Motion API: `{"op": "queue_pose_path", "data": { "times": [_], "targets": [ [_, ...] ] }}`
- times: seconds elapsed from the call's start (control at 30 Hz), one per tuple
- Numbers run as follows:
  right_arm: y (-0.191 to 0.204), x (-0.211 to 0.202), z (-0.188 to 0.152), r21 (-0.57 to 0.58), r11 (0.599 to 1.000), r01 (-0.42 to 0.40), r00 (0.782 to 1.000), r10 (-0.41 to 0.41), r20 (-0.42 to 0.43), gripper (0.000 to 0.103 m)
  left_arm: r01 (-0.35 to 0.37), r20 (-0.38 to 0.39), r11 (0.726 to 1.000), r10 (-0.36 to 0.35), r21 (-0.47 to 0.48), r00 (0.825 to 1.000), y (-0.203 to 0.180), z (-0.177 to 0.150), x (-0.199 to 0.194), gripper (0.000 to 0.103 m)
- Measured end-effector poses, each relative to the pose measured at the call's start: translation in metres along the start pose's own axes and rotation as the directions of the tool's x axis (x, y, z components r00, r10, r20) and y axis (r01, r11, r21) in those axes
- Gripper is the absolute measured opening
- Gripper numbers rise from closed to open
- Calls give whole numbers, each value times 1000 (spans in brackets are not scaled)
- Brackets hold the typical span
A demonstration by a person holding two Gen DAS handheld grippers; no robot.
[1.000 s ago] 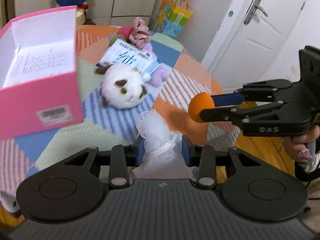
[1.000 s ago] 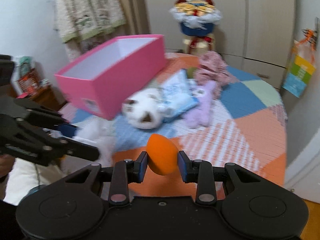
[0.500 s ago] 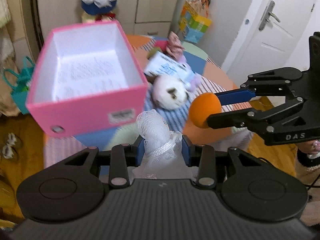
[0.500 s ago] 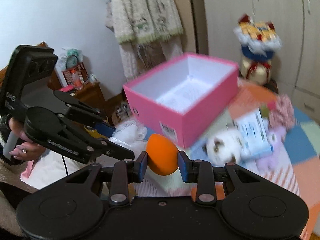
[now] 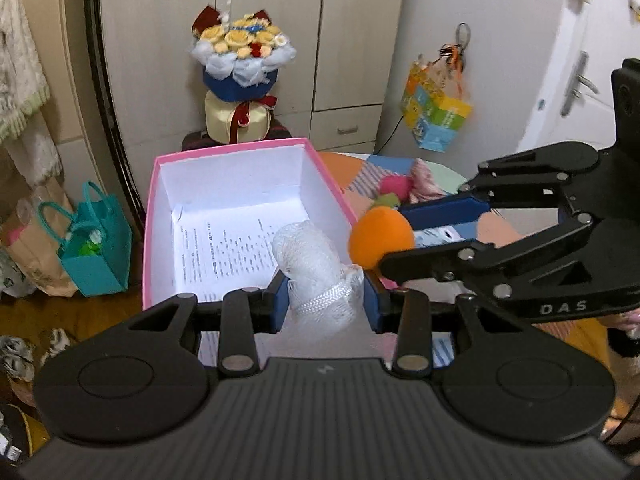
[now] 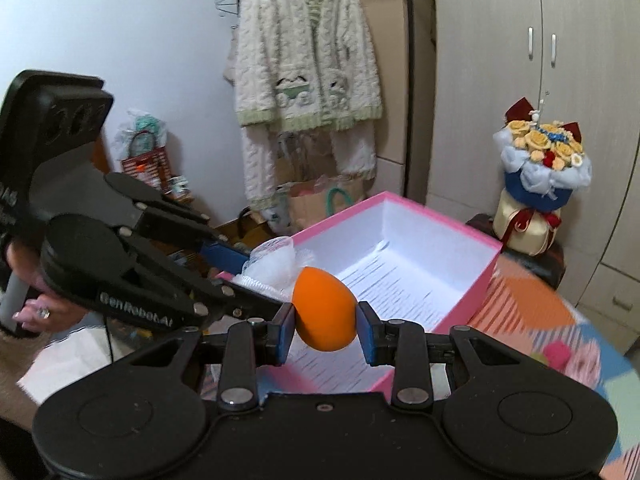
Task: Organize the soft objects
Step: 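Carry the puff and sponge over the pink box with both grippers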
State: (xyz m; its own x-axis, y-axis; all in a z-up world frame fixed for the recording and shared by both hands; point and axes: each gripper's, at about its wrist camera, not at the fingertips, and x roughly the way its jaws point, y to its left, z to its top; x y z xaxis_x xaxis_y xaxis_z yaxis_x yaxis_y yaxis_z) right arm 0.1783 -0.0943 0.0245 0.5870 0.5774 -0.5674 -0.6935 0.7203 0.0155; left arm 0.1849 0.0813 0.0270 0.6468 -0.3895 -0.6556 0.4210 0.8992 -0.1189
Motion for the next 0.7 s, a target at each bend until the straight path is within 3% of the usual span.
{"op": "queue_pose_path", "data": {
  "times": [0.1,0.23,0.5,0.6,0.7],
  "targets": [
    [-18,33,13,-16,1000,15,999,-16,-30,38,-34,-20,999,33,-34,999,18,12,32,37],
    [-37,72,24,-108,989,99,992,-107,-65,38,-40,-69,994,33,-104,997,45,17,82,37],
    [-61,137,29,-266,962,57,966,-121,-230,38,-73,-242,978,24,-195,970,75,17,134,37],
    [-63,150,30,-295,955,15,957,-99,-271,38,-80,-269,979,27,-189,963,80,22,142,37],
    [-62,152,29,-363,932,-18,960,-85,-266,38,-104,-241,983,64,-153,968,82,28,142,38]
  ]
}}
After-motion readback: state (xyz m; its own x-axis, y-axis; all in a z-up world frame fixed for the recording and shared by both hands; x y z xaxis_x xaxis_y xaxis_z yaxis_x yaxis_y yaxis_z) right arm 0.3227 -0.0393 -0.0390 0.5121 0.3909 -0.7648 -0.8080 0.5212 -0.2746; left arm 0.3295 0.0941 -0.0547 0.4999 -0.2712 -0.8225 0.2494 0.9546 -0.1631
